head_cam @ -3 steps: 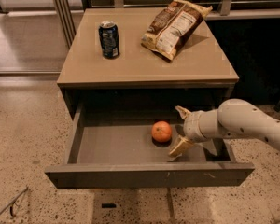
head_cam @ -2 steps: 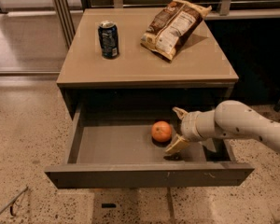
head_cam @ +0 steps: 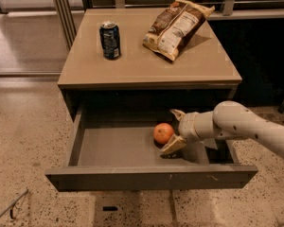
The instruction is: Pick orange from top drawer and place on counter
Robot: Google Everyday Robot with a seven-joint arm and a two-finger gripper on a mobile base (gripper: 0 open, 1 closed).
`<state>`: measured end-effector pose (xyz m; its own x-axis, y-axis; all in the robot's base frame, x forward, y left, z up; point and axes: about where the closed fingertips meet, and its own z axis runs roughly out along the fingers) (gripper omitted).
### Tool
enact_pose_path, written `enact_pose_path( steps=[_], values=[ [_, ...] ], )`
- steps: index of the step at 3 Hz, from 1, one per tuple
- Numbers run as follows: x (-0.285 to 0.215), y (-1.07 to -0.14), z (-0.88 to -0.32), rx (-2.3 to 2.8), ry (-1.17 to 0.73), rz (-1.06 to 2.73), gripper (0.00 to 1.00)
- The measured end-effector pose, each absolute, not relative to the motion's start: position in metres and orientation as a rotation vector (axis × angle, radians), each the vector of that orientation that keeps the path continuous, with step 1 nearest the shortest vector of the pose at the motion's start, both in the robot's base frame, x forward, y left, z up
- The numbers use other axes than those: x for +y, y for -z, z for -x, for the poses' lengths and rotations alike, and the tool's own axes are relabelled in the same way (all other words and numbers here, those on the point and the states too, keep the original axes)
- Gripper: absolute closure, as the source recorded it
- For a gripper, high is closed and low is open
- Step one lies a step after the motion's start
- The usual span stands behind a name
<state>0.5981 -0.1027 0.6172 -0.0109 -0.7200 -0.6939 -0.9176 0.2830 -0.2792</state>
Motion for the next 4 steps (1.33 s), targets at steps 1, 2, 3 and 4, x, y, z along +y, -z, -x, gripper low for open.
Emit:
enact_pose_path(
  steps=[1, 2, 3, 4],
  values=[
    [-0.095, -0.610, -0.600, 1.784, -0.380, 1.469, 0.29],
    [-0.095, -0.609, -0.600, 1.784, -0.381, 1.469, 0.51],
    [-0.095, -0.610, -0.600, 1.784, -0.381, 1.469, 0.74],
    [-0.085, -0.621, -0.592, 1.781, -0.419, 1.488, 0.97]
  ],
)
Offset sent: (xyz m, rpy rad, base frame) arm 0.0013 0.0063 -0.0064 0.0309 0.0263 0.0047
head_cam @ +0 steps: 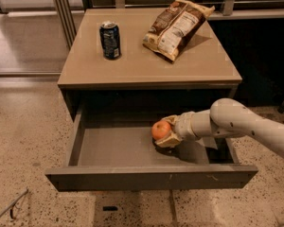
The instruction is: Pick orange from top drawer and place on counter
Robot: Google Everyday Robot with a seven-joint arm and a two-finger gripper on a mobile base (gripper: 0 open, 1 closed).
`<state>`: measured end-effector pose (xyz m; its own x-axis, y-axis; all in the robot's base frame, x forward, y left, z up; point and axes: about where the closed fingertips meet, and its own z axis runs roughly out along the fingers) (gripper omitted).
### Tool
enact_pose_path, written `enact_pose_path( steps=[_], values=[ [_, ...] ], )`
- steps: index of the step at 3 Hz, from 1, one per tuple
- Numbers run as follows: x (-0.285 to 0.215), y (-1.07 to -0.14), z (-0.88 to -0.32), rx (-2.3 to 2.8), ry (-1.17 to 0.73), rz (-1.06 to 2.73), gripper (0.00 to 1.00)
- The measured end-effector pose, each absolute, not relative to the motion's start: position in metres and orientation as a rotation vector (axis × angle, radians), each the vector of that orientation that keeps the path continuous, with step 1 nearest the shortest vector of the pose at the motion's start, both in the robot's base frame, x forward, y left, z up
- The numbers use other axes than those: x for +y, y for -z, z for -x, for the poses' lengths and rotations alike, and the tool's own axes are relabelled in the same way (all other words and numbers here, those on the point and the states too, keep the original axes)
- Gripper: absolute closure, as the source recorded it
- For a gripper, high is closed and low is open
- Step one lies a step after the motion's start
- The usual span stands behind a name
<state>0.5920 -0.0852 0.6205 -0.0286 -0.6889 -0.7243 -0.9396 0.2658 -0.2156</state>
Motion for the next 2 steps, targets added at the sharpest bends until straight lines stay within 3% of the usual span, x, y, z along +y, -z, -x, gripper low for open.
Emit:
enact_pose_path(
  steps=[2],
  values=[
    [-0.060, -0.687, -0.561, 1.832, -0.498, 1.575, 1.00]
  ],
)
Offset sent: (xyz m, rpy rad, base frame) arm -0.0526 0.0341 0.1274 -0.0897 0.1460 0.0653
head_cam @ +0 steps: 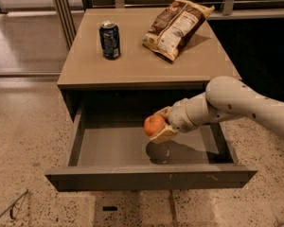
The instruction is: Pick orange from top drawer and place on counter
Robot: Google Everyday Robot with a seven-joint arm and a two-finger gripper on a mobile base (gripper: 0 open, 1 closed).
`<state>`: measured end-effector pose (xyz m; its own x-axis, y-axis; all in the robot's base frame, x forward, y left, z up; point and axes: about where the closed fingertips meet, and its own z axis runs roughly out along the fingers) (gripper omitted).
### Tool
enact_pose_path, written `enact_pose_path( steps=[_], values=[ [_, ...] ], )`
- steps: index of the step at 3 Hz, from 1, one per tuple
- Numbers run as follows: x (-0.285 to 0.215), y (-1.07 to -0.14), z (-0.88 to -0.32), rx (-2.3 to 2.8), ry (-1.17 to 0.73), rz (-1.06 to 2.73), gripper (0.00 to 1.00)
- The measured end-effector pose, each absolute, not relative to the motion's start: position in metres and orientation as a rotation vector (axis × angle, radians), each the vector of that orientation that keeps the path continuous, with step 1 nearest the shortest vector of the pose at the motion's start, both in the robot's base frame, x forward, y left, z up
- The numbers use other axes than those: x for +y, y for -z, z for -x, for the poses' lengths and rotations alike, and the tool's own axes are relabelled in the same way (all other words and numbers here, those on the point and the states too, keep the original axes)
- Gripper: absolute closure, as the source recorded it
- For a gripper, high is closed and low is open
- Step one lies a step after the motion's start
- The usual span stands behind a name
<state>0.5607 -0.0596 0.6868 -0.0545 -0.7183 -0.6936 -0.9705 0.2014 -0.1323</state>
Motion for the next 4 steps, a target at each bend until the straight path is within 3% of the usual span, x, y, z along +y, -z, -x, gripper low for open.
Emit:
enact_pose_path(
  steps=[1, 2, 4],
  values=[
    [-0.047, -0.745, -0.547, 1.860, -0.442, 1.619, 1.00],
    [-0.047, -0.745, -0.547, 1.860, -0.442, 1.619, 1.00],
    [-0.068, -0.819, -0.575, 1.825, -0.386, 1.424, 1.00]
  ],
)
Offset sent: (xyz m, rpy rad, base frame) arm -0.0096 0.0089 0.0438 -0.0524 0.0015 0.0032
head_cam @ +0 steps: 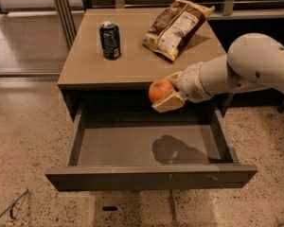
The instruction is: Pick orange from top drawer and place on counter
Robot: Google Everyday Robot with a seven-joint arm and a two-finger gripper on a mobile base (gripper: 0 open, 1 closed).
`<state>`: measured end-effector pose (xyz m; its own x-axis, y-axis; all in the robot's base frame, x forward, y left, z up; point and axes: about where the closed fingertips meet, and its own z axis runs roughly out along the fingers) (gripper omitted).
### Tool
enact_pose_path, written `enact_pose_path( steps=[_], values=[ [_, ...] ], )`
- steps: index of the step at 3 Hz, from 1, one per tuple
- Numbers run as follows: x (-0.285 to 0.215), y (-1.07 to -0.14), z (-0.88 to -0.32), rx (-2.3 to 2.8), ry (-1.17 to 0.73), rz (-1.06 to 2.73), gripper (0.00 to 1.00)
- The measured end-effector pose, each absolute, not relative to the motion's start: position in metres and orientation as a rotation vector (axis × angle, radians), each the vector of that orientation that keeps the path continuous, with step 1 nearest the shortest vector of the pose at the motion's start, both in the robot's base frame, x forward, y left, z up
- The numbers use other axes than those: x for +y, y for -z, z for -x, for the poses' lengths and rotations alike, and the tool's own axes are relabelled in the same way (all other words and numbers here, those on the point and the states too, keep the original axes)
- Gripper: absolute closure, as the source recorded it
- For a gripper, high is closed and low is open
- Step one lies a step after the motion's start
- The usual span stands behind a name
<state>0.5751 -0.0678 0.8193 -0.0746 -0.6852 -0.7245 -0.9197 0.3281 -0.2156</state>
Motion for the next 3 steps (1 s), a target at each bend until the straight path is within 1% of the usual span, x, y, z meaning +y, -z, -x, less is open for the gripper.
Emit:
enact_pose_path(
  steps=[1, 3],
  values=[
    [-0.082, -0.884, -0.606, 1.722, -0.341, 1.305, 1.00],
    [-0.082, -0.901, -0.612, 1.696, -0.328, 1.288, 1.00]
  ],
)
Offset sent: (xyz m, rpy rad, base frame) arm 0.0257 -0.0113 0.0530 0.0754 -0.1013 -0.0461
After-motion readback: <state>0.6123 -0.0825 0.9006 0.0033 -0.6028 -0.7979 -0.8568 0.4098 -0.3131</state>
